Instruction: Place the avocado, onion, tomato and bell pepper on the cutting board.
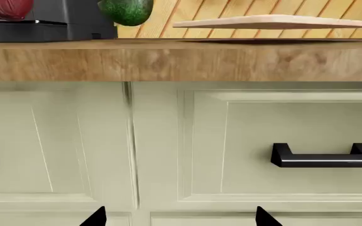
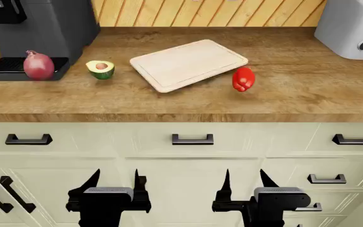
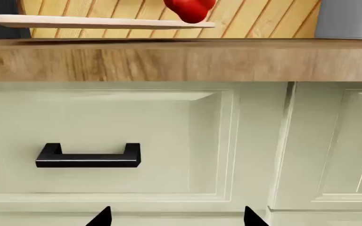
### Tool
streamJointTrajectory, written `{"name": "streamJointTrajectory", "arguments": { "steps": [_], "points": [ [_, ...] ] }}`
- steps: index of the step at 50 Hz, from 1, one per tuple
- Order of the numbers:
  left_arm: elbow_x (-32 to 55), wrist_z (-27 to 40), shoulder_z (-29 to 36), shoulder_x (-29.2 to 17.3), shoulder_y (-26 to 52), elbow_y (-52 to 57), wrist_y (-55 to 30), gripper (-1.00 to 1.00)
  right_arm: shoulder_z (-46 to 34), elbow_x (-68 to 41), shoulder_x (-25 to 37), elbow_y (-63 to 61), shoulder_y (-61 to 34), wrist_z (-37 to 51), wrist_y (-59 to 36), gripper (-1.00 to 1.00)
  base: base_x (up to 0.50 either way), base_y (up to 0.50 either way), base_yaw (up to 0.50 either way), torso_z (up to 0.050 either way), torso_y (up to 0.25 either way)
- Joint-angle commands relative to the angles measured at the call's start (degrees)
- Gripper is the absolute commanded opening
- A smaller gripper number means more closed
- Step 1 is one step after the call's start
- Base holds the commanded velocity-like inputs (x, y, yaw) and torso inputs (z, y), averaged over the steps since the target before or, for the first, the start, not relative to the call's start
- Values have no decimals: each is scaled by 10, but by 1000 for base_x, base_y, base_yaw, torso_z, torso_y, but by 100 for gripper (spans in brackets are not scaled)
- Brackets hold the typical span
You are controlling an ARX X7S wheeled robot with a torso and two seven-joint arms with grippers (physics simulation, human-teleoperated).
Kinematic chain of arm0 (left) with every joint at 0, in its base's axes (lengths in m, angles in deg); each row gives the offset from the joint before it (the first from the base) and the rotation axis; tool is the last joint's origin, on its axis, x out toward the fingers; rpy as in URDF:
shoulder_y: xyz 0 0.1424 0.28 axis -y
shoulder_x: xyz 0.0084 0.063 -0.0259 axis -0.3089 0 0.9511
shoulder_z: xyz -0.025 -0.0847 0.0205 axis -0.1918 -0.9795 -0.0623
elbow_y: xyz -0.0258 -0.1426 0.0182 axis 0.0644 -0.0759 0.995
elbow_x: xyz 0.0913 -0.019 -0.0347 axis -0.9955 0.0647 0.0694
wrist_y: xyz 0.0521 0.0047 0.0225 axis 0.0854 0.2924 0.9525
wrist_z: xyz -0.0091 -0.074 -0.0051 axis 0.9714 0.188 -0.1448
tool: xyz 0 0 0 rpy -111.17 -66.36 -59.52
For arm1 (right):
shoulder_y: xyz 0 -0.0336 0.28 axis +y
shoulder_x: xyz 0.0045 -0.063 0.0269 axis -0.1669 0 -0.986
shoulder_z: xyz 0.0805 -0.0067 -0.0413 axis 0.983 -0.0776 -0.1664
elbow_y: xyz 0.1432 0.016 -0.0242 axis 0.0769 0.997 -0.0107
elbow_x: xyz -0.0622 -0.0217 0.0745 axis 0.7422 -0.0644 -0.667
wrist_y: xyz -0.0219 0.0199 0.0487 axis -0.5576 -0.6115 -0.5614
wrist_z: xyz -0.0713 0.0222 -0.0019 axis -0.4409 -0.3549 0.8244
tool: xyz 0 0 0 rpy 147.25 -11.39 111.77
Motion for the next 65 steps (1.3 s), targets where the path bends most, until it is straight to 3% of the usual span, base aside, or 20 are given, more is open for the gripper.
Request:
{"name": "streamJointTrajectory", "arguments": {
  "steps": [1,12,65],
  "points": [
    [8,10,11,-9,0,-1,0,100,-12,-7,9,-1,1,12,-1,100,0,0,0,0,0],
    [29,26,32,-28,0,-6,-1,100,-39,-15,29,1,0,37,-4,100,0,0,0,0,0],
    [68,70,73,-62,3,-12,8,100,-87,-40,65,0,-3,76,3,100,0,500,0,0,0]
  ]
}}
